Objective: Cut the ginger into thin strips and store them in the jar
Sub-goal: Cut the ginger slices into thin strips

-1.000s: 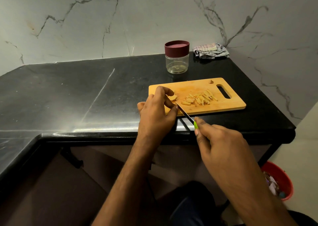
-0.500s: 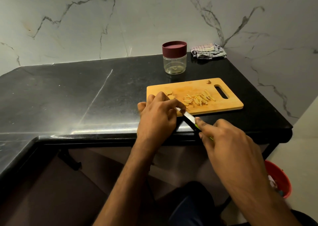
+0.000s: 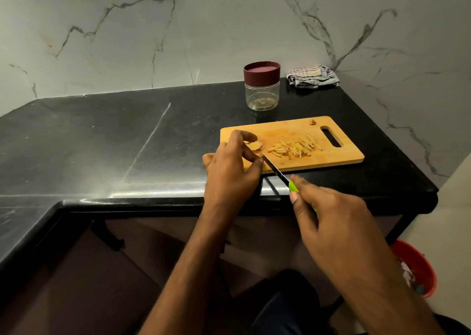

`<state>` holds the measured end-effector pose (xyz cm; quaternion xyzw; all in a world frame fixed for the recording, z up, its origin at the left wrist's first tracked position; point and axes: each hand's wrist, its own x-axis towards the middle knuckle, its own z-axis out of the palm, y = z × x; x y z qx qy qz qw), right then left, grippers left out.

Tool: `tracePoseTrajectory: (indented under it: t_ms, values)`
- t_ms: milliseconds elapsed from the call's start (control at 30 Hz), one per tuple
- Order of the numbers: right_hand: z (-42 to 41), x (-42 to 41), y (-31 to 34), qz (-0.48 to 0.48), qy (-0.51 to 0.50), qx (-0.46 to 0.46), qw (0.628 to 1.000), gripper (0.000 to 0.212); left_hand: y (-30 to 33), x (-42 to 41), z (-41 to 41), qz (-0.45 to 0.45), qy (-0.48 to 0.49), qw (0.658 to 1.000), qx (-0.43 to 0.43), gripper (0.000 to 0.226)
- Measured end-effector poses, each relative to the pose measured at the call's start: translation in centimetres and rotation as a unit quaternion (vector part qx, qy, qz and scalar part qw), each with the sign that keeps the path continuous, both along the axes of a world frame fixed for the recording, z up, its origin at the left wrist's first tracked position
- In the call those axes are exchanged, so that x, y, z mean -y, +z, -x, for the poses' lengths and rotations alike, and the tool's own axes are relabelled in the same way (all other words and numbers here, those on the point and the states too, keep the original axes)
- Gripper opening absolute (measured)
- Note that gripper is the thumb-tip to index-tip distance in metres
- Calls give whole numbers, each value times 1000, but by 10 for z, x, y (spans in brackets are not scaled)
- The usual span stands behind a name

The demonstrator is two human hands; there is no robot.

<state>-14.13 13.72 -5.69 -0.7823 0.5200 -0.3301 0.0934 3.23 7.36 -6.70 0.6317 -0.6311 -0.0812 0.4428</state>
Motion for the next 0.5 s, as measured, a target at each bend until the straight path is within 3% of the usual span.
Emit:
tracePoseTrajectory:
  t_ms: [333,500]
  values:
    - [-13,7,1,-22,-6,-44,999,43,-1,1,0,-8,7,1000,11,38]
    - [3,-1,5,-3,-55,-100,994,48,2,0,2,-5,6,995,102,19]
